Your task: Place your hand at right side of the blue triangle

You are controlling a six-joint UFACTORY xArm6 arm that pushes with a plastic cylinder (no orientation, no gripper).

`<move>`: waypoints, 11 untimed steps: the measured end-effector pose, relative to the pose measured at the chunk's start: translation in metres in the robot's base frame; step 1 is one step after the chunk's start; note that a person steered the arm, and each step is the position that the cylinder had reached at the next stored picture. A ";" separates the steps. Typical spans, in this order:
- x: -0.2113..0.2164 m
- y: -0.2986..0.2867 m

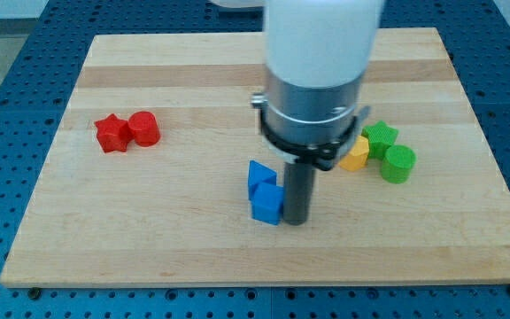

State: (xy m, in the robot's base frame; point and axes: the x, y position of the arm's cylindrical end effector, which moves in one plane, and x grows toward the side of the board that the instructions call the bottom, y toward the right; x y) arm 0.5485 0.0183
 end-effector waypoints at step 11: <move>-0.038 -0.006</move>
